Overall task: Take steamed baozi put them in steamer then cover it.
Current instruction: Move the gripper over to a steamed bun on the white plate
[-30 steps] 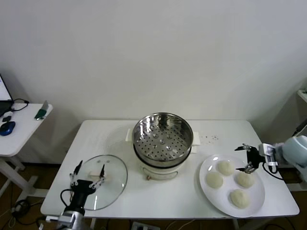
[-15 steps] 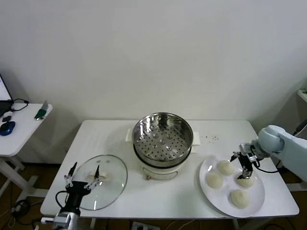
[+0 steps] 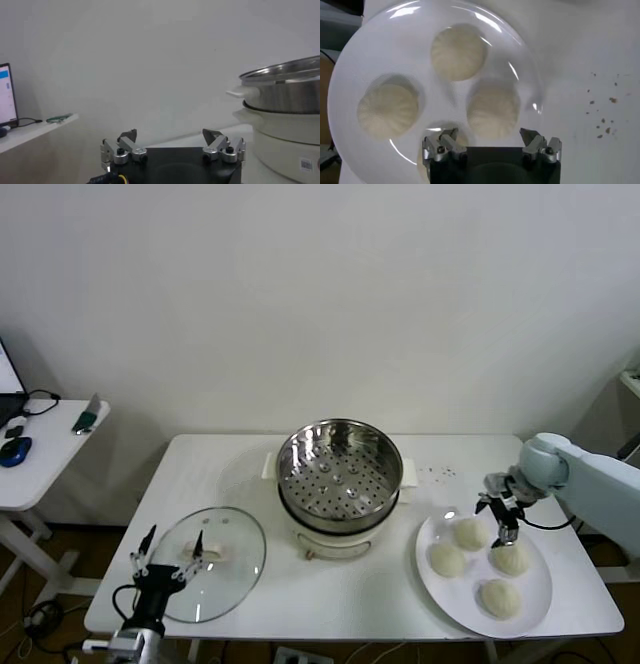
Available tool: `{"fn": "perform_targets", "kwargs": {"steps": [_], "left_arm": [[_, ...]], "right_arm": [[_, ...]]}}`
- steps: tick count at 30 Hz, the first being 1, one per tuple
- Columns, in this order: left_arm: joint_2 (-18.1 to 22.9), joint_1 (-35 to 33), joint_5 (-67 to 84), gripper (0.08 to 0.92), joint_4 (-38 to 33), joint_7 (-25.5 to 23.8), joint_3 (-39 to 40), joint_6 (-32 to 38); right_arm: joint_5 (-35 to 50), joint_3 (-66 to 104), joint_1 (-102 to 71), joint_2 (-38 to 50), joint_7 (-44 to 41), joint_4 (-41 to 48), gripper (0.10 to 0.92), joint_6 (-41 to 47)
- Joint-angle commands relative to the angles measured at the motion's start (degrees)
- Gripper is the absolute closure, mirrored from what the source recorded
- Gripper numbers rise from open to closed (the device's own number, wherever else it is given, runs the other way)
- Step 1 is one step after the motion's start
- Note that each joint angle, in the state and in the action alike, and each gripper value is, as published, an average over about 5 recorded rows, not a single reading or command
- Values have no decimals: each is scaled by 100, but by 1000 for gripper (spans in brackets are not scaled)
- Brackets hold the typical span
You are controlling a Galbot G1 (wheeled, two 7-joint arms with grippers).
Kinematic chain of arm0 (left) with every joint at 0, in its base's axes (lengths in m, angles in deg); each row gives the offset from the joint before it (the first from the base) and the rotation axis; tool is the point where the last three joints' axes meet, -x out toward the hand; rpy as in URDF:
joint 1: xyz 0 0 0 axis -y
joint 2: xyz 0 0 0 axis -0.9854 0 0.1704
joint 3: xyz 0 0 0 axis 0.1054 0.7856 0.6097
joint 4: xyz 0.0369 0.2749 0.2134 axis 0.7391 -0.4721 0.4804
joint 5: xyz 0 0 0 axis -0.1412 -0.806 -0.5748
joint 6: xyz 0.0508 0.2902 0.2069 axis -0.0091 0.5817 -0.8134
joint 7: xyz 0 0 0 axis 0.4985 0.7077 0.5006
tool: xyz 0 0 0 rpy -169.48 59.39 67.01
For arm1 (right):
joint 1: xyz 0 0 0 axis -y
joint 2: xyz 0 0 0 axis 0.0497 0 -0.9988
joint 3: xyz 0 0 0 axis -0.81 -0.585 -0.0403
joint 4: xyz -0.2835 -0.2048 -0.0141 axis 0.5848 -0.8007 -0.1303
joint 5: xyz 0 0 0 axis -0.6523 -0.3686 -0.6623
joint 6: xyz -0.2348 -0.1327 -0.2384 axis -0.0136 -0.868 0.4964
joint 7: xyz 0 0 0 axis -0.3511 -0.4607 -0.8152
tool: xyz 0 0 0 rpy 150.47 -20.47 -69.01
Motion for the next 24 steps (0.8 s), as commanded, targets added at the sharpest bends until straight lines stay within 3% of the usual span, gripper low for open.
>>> {"fn": "perform_targets", "kwargs": {"steps": [1,17,24], "left_arm": [[6,3,5,177,6,3,-2,7],[-9,121,-71,177,111,8,18,-40],[-1,140,-100,177,151,10,35,-39]], "right_arm": [[-32,-255,174,-180,26,183,203,-6],[-266,120,-394,-359,107,314,204,-28],[-283,157,-411,-453,107,402,276,-71]]}}
